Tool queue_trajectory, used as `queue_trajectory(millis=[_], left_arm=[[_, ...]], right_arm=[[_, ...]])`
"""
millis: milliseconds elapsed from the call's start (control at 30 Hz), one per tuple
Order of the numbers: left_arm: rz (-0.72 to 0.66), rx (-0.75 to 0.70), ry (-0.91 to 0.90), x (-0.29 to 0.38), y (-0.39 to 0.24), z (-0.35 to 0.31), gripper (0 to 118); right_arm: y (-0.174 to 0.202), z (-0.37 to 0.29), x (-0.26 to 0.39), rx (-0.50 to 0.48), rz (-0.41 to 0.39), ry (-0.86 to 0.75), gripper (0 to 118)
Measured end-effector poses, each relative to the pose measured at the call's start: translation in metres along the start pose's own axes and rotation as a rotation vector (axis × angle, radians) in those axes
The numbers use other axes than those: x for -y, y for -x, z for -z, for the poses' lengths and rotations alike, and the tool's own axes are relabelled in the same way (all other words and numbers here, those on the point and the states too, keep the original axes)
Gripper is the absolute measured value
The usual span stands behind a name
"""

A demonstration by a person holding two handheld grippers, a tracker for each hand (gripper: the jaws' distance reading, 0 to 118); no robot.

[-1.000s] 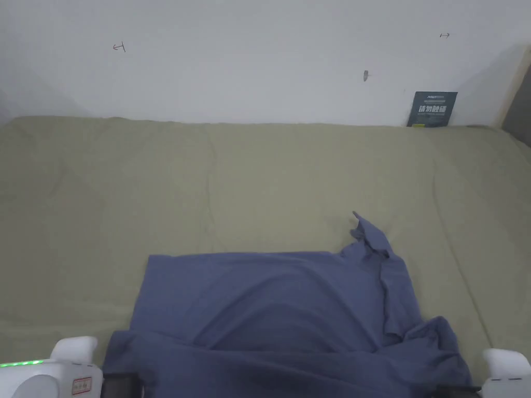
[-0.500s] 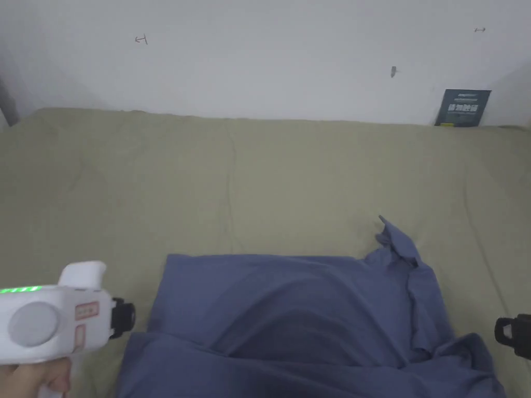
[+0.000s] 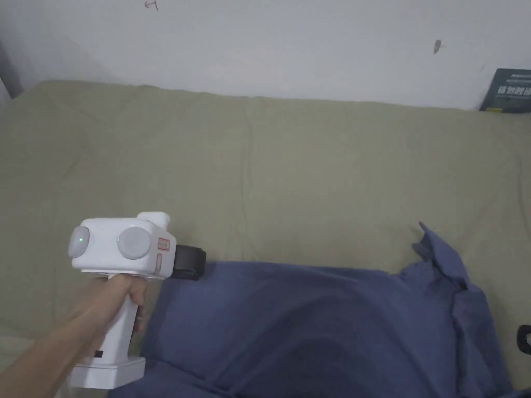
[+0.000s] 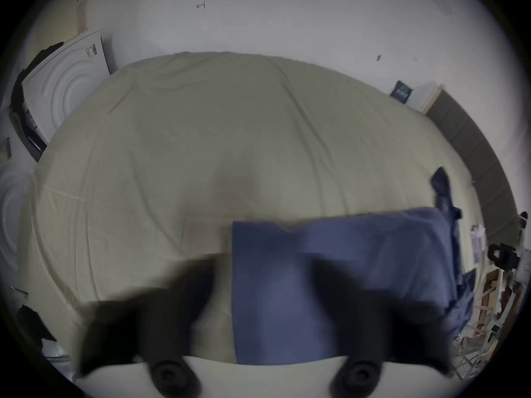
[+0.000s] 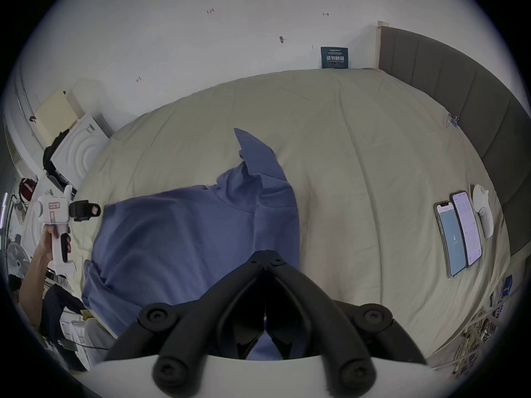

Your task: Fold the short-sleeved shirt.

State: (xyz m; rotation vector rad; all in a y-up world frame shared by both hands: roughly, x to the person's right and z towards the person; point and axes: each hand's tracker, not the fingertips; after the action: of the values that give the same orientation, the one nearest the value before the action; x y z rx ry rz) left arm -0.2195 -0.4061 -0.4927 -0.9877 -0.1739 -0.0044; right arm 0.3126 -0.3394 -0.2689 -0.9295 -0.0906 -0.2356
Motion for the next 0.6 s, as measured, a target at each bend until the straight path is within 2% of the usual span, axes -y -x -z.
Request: queue_trajectory(millis=[167,200,267,300,333,367,400,600], left_arm=[[-0.012,-0.014,0.137,0.013,-0.012,0.02,114],[-0.009,-0.018,0.145,0.016,-0.015,0.021,109],[0.001,-0.033,0.138,0.019,-0.018,0.017,80],[0.07,-0.081,0.094,0.021,-0.02,0.009,61],[0.084,-0.032,0.089,0.02,-0.019,0.005,14],[0.036,-0.031,0.076,0.016,-0.003,0.009,1],[-0.061,0.086,0.105,0.016,0.005,0.01,1],[-0.018,0.035,0.087,0.017,-0.018,-0.005,1]], right_arm=[[-0.009,0.011,-0.001,0.025,-0.017,0.001,1],[-0.011,0.014,-0.002,0.022,-0.011,0.006,1],[-0.014,0.019,-0.004,0.02,-0.002,0.016,1],[-0.015,0.022,-0.005,0.02,-0.005,0.024,1],[-0.015,0.024,-0.006,0.021,-0.007,0.026,1],[-0.015,0.027,-0.008,0.021,-0.016,0.037,1],[-0.016,0.031,-0.01,0.022,-0.029,0.046,1],[-0.024,0.048,-0.032,0.027,-0.027,0.053,1]])
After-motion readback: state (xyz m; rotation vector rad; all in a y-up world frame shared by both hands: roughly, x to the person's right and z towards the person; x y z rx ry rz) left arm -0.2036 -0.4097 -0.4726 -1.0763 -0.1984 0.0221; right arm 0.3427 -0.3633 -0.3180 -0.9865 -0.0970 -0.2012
